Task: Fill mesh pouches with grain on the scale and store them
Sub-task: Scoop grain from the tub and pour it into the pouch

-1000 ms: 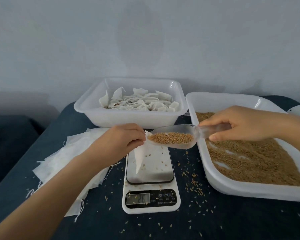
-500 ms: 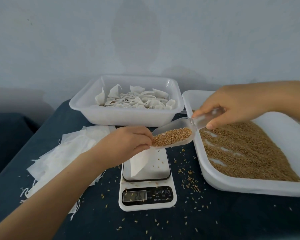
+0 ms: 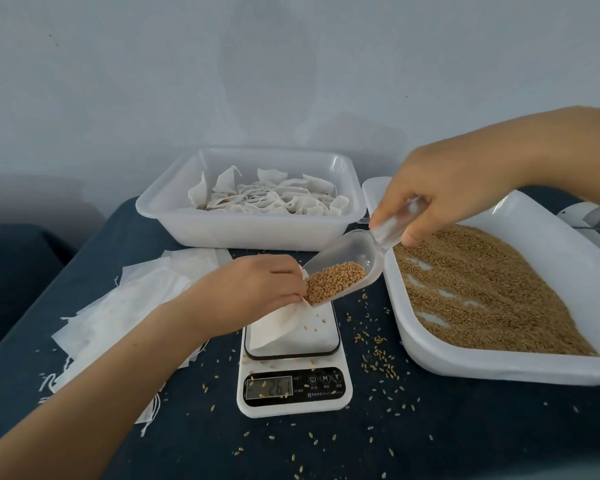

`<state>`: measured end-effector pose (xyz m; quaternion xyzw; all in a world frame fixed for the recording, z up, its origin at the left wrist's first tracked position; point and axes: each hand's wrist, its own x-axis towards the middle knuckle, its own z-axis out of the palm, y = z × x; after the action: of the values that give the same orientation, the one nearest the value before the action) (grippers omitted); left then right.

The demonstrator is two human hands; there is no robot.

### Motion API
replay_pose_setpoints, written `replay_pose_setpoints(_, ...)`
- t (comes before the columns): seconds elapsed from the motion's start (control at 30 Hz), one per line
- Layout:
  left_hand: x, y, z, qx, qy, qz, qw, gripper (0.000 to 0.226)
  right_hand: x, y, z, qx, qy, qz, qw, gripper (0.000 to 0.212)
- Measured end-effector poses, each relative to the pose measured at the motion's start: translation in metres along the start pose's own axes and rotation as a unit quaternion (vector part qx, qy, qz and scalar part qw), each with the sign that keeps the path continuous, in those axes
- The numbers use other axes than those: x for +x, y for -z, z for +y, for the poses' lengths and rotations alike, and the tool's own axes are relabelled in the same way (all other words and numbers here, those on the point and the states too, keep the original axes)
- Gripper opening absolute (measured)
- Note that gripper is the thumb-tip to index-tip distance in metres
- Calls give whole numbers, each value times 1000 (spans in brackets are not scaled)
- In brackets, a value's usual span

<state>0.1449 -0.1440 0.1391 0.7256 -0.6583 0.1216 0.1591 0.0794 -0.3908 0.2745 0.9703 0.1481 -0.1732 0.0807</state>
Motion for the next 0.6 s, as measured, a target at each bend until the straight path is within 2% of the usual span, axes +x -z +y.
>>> replay_pose_setpoints(0.17,0,0,1,-18,15,3,1000,15,1,6,-1,-13,-2,-3,1000,41)
replay_pose_setpoints(0.3,1,0,1,-23,18,4,1000,15,2,2,-1,9,-37,55,998,25)
replay_pose_setpoints(0.33,2,0,2,-24,19,4,1000,15,2,1,-4,14,-40,63,997,27)
replay_pose_setpoints(0.4,3,0,3,-25,20,5,999,15,1,4,-4,12,-41,57,997,34)
replay_pose_setpoints(0.5,3,0,3,-31,20,8,999,15,-2,16,-7,-26,-15,30,999,24)
replay_pose_setpoints(0.6,4,-1,2,-36,23,13,999,20,-3,22,-4,-55,2,-4,998,38)
